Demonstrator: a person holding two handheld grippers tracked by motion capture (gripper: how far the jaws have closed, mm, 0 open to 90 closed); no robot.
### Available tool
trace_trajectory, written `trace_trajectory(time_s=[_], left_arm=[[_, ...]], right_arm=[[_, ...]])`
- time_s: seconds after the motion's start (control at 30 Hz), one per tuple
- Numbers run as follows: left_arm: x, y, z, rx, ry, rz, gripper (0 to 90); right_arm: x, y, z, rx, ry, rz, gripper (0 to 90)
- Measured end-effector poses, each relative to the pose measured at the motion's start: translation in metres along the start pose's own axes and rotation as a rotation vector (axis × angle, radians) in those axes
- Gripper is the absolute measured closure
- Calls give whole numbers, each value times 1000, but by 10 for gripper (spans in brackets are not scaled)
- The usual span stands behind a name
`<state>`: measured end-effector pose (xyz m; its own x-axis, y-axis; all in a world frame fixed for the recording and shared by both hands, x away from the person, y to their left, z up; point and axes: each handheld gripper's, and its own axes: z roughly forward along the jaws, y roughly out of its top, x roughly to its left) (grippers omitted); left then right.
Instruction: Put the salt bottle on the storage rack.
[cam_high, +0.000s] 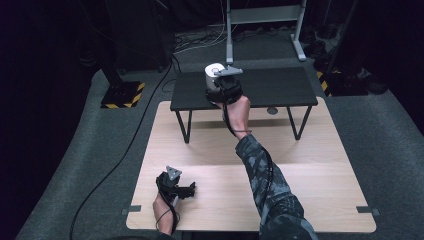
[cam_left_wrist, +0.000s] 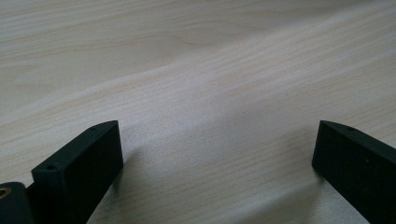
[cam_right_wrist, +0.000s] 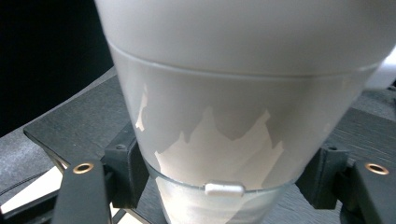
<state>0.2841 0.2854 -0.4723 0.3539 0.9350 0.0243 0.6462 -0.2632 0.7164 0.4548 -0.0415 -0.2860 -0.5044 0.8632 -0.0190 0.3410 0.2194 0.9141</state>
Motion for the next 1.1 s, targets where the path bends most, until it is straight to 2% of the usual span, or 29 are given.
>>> trace_trajectory(time_s=[0.33,0.57,0.73,1.0,1.03,1.07,1.1], left_arm=[[0,0,0,-2,0,4,13],[-1,-1,0,-4,1,2,13],[-1,-1,0,-5,1,3,13],[-1,-1,0,-5,1,3,13],[-1,-1,0,-4,1,2,13],[-1,-1,0,-4,1,1,13],[-1,-1,0,-4,1,3,13]], right_arm=[[7,3,13,18,21,2,293],[1,0,16,9,41,37,293],[1,-4,16,-4,43,38,294],[-1,-2,16,5,49,33,288],[-1,-2,16,3,48,37,222],[0,-4,15,-2,41,34,113],[4,-4,12,3,15,23,48]])
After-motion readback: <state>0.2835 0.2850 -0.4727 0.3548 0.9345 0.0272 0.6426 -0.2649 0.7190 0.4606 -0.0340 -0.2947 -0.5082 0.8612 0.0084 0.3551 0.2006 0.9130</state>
